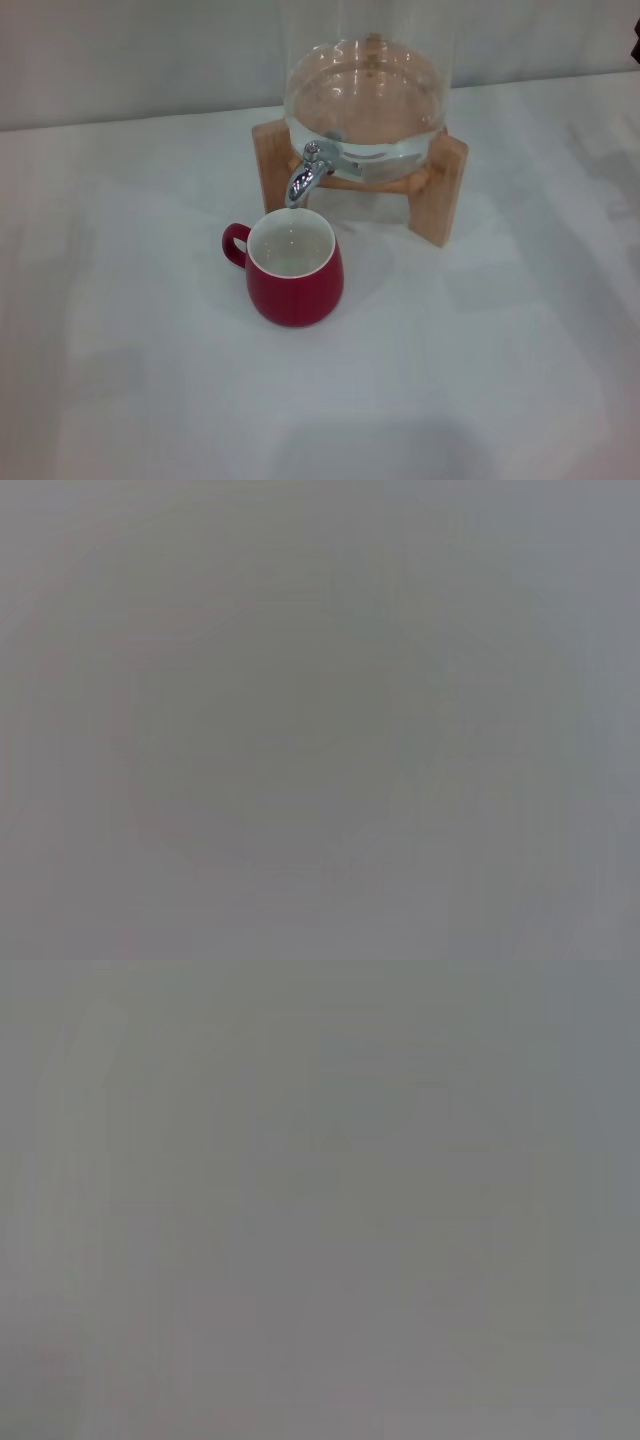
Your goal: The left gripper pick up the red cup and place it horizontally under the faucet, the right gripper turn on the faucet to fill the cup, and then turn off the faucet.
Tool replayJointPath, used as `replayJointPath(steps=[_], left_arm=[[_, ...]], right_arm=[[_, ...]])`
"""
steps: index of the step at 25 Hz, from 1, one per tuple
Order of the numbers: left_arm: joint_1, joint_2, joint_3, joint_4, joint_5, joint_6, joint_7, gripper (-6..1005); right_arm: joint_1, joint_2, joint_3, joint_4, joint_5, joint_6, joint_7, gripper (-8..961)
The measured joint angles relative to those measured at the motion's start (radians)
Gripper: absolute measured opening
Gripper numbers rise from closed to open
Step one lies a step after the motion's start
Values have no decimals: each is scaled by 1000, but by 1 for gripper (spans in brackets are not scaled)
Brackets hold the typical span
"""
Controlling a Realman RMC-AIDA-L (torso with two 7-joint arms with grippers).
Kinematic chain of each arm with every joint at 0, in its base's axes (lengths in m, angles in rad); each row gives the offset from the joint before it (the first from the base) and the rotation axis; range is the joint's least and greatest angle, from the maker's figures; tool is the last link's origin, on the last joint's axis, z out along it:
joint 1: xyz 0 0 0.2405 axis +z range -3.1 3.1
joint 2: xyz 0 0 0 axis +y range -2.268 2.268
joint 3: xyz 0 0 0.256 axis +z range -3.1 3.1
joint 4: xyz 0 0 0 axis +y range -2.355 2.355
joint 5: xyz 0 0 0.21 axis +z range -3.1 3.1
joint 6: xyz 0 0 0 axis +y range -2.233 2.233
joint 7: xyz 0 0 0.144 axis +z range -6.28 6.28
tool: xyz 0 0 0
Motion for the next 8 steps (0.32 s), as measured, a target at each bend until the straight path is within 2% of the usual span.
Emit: replayJointPath(steps=[8], left_arm=[[15,2,0,-2,-3,5,2,777]], right_arm=[[-3,0,11,21,33,-5,2,870]])
